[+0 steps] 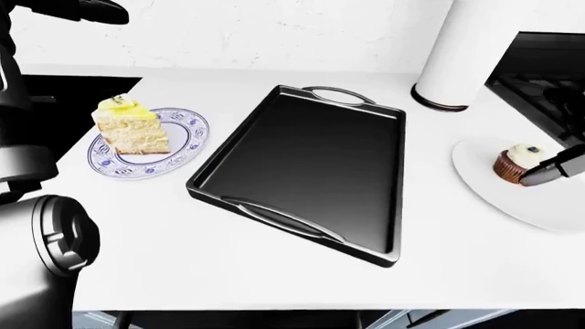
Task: Move the dessert items from the plate to the tray.
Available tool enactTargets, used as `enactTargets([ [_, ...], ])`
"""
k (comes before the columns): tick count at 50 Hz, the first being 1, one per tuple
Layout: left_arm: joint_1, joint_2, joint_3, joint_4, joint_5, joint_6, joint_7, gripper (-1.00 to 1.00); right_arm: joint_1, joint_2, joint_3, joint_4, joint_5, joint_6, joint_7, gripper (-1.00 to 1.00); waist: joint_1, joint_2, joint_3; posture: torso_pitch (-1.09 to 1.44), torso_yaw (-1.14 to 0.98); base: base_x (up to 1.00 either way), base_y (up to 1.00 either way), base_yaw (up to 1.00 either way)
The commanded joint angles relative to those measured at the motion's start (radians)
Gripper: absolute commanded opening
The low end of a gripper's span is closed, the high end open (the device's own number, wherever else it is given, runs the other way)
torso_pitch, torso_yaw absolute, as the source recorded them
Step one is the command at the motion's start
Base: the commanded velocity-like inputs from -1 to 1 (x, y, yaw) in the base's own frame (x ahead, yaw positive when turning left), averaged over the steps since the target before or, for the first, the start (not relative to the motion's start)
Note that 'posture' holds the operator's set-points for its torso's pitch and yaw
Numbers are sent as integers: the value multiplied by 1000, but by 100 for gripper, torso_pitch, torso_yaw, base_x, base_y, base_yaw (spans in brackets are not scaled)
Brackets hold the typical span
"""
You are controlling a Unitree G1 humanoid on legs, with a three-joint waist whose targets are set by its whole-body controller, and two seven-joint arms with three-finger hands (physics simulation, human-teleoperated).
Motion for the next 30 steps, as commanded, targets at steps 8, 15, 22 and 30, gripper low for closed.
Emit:
enactTargets([
  [8, -35, 10, 3, -42, 2, -26, 4, 100, 75, -19, -50, -80, 94, 9, -91, 100, -2, -5, -30, 0, 0, 0, 0, 0],
  [15, -24, 14, 6, -63, -1, -11, 3, 100, 92, 5, -66, -60, 166, 8, -176, 100, -4, -6, -32, 0, 0, 0, 0, 0],
  [22, -27, 20, 8, -64, -4, -9, 5, 100, 90, 8, -50, -15, 211, -6, -241, 100, -4, -5, -34, 0, 0, 0, 0, 0],
  [30, -25, 21, 8, -63, -4, -11, 6, 100, 93, 22, -35, 24, 234, -30, -286, 100, -3, -6, -33, 0, 0, 0, 0, 0],
])
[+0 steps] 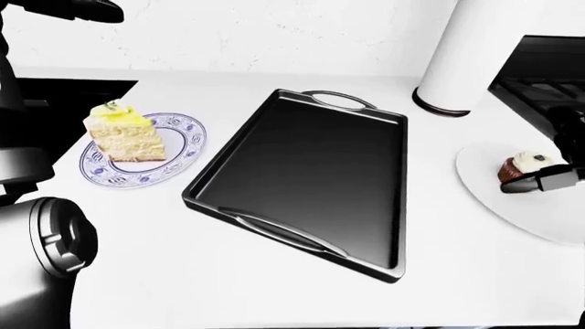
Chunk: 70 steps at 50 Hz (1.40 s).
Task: Move the dessert items from the plate to the tray.
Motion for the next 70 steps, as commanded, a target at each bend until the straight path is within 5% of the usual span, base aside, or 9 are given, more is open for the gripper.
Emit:
enactTargets([
  [1, -36, 12, 2, -35, 0, -26, 5, 100, -30, -24, -12, -24, 6, -27, -24, 100, 1, -1, -27, 0, 0, 0, 0, 0],
  [31, -25, 16, 5, -39, 2, -28, 10, 100, 50, -13, -36, -52, 21, -27, -18, 100, 4, -5, -23, 0, 0, 0, 0, 0],
  [39, -31, 19, 3, -31, 6, -32, 9, 100, 54, -8, -35, -61, 24, -19, -8, 66, 3, -7, -24, 0, 0, 0, 0, 0],
  [56, -27, 25, 8, -43, 5, -24, 10, 100, 76, -13, -49, -76, 17, -20, 0, 55, 2, -10, -22, 0, 0, 0, 0, 0],
  [70, -14, 27, 10, -53, -2, -23, 14, 100, 69, -17, -52, -101, 14, -7, 11, 10, 3, -11, -24, 0, 0, 0, 0, 0],
])
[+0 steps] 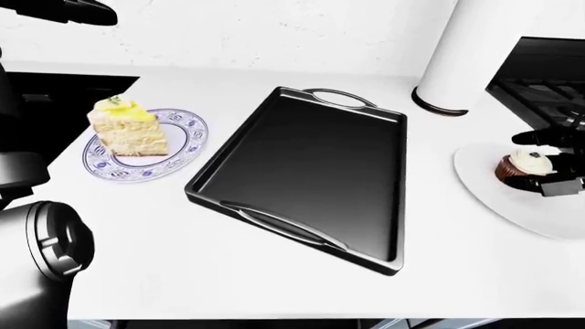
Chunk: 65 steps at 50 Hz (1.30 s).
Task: Move the dessert items from the plate to the tray.
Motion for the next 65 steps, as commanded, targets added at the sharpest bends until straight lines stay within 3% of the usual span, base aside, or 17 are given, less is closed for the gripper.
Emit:
enactTargets([
  [1, -36, 12, 3, -34, -2, -28, 8, 100, -20, -23, -9, -26, 2, -7, 6, 6, 1, 2, -24, 0, 0, 0, 0, 0],
  [13, -34, 21, 5, -41, -6, -25, 7, 100, -41, -31, -3, -28, -3, -4, 14, -20, 0, 4, -26, 0, 0, 0, 0, 0],
  [28, -35, 26, 6, -37, -8, -26, 11, 100, -168, -95, 31, -90, -19, 61, 67, -29, -1, 15, -23, 0, 0, 0, 0, 0],
  [34, -22, 29, 11, -50, -14, -22, 14, 100, -275, -119, 80, -149, -41, 123, 131, -30, -3, 18, -21, 0, 0, 0, 0, 0],
  [38, -19, 30, 11, -53, -17, -20, 14, 100, -396, -109, 142, -141, -75, 144, 173, -30, -5, 21, -19, 0, 0, 0, 0, 0],
  [42, -16, 31, 12, -56, -20, -18, 15, 100, -537, -60, 222, -54, -135, 98, 208, -30, -10, 26, -18, 0, 0, 0, 0, 0],
  [46, -15, 29, 11, -59, -21, -16, 16, 100, -722, 38, 296, 107, -205, 23, 220, -30, -15, 36, -18, 0, 0, 0, 0, 0],
  [52, -18, 31, 8, -66, -21, -10, 11, 100, -976, 207, 347, 437, -267, -132, 154, -31, -19, 59, -17, 0, 0, 0, 0, 0],
  [58, -30, 32, 6, -64, -16, -5, 8, 100, -1092, 303, 363, 645, -295, -240, 89, -31, -19, 73, -17, 0, 0, 0, 0, 0],
  [65, -38, 34, 4, -60, -11, -3, 5, 100, -1086, 385, 356, 750, -280, -314, 19, -31, -17, 78, -18, 0, 0, 0, 0, 0],
])
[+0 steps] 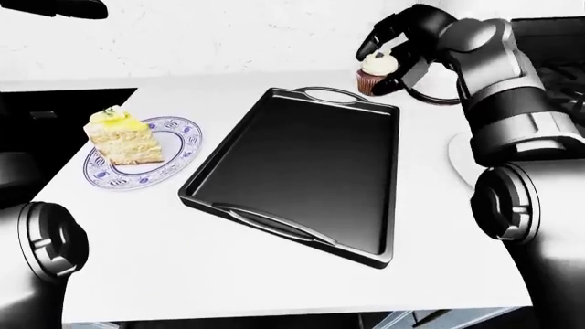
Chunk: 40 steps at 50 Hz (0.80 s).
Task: Move the dessert items from the plate to the tray.
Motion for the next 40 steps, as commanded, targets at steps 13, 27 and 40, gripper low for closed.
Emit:
enactTargets([
  [13, -15, 27, 17, -68, 1, -7, -4, 100, 59, 47, 11, -22, 3, -68, -46, -32, -3, 12, -37, 0, 0, 0, 0, 0],
  [27, 5, 34, 21, -83, -11, -5, -1, 100, 138, 74, 17, -38, 5, -83, -61, -22, -8, 13, -39, 0, 0, 0, 0, 0],
  [40, 5, 34, 18, -94, -10, 7, -2, 100, 170, 76, 19, -60, 8, -81, -40, 48, -9, 12, -39, 0, 0, 0, 0, 0],
])
